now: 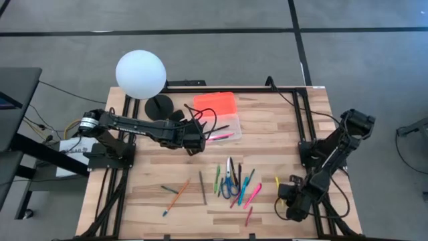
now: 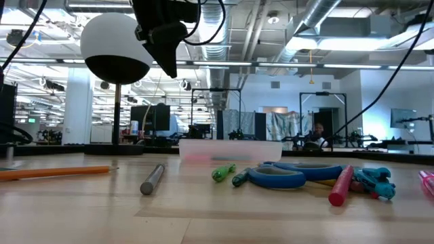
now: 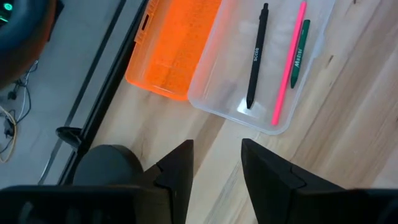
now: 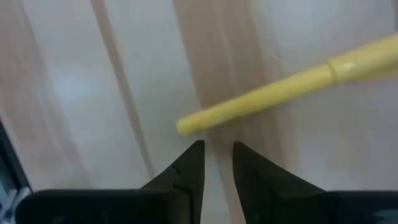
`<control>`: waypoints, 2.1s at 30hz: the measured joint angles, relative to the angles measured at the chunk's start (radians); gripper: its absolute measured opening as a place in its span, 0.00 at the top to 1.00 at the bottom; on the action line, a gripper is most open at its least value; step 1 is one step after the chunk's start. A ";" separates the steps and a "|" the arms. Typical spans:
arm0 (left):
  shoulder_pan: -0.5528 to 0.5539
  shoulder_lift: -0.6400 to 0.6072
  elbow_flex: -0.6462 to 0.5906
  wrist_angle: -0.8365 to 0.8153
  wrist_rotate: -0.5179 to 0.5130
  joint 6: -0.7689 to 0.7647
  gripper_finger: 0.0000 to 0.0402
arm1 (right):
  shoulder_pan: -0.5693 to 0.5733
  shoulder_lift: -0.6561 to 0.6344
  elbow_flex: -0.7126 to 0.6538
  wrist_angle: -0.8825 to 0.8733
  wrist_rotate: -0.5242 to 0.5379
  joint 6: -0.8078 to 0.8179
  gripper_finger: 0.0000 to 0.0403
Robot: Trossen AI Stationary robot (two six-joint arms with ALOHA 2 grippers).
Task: Pick & place school supplies into a supply box
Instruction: Put the yellow pen into the supply box
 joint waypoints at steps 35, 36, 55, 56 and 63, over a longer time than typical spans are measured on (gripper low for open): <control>-0.008 0.000 0.000 0.004 0.011 -0.064 0.68 | -0.148 -0.110 0.026 -0.214 0.128 -0.229 0.82; -0.010 0.000 0.000 0.004 0.011 -0.065 0.68 | -0.150 -0.099 0.026 -0.204 0.128 -0.221 0.82; -0.012 0.000 0.000 0.022 0.011 -0.054 0.68 | -0.165 0.000 0.026 -0.156 0.103 -0.036 0.78; -0.012 0.000 0.000 0.022 0.011 -0.054 0.68 | -0.165 0.000 0.026 -0.157 0.103 -0.036 0.78; -0.012 0.000 0.000 0.023 0.011 -0.052 0.68 | -0.169 0.000 0.021 -0.160 0.078 -0.100 0.76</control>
